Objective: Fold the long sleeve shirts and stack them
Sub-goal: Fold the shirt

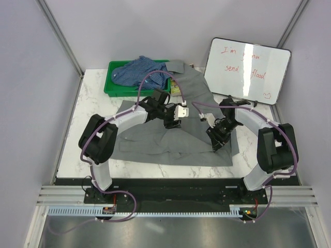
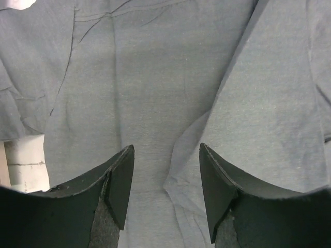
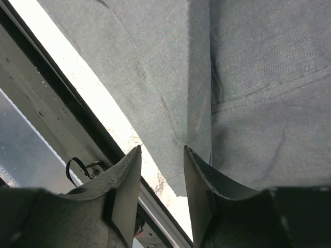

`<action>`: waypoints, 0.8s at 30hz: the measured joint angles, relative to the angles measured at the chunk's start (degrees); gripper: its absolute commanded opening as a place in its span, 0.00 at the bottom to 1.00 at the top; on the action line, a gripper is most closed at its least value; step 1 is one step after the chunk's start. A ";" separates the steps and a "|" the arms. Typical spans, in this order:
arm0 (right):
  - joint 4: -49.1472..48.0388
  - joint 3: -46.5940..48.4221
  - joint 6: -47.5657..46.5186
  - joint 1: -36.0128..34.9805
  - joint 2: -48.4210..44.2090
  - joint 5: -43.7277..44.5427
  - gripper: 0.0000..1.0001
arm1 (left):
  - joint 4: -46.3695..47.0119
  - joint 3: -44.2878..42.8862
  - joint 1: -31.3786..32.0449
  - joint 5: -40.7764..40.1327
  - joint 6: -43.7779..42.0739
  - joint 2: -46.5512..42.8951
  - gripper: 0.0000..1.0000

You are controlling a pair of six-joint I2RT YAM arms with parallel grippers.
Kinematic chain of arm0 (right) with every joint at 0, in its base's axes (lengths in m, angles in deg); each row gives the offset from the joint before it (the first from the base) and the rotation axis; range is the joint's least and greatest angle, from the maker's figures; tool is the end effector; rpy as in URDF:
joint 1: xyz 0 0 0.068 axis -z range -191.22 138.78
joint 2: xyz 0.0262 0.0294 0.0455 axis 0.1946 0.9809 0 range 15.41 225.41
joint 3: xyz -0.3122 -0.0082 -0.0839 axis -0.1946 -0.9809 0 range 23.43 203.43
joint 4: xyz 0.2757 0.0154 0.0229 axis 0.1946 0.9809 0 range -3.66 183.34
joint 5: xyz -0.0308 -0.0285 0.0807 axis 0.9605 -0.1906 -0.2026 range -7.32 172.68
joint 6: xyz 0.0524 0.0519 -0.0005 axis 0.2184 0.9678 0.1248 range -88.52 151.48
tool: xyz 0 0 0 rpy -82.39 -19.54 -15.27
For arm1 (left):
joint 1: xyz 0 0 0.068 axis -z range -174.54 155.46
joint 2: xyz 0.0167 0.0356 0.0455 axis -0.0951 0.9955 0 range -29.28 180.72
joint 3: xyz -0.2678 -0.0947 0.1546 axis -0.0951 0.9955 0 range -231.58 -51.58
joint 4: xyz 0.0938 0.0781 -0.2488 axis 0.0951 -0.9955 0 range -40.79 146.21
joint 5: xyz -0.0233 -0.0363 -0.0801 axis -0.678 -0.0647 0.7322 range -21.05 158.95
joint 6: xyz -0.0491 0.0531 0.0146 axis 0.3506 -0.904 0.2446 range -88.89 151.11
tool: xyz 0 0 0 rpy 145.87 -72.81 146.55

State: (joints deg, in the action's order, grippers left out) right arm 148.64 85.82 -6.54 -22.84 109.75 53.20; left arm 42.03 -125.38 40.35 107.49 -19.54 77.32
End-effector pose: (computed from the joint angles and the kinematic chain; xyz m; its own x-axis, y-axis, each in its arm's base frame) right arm 0.2762 0.0877 0.2137 -0.6835 -0.6880 -0.2438 -0.7116 0.5538 0.4323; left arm 0.3440 -0.2868 0.2356 0.2355 0.5733 -0.7848 0.9685 -0.0709 0.2388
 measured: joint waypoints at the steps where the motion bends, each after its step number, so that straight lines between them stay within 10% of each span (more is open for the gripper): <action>1: -0.11 -0.26 0.04 0.00 0.00 0.26 0.41 | -0.22 -0.13 -0.02 0.02 -1.01 0.35 0.60; 13: -5.14 -1.11 1.20 0.68 0.87 4.63 0.37 | -4.02 -0.52 0.26 0.52 -8.39 3.58 0.55; 24: -5.97 -2.01 0.83 1.09 1.22 5.99 0.11 | -7.08 -2.32 0.66 0.52 -10.64 6.71 0.23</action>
State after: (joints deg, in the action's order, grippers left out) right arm 142.67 83.81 -5.71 -21.75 110.97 59.19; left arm 34.95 -127.70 41.01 108.02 -30.19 84.03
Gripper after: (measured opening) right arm 0.238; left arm 0.341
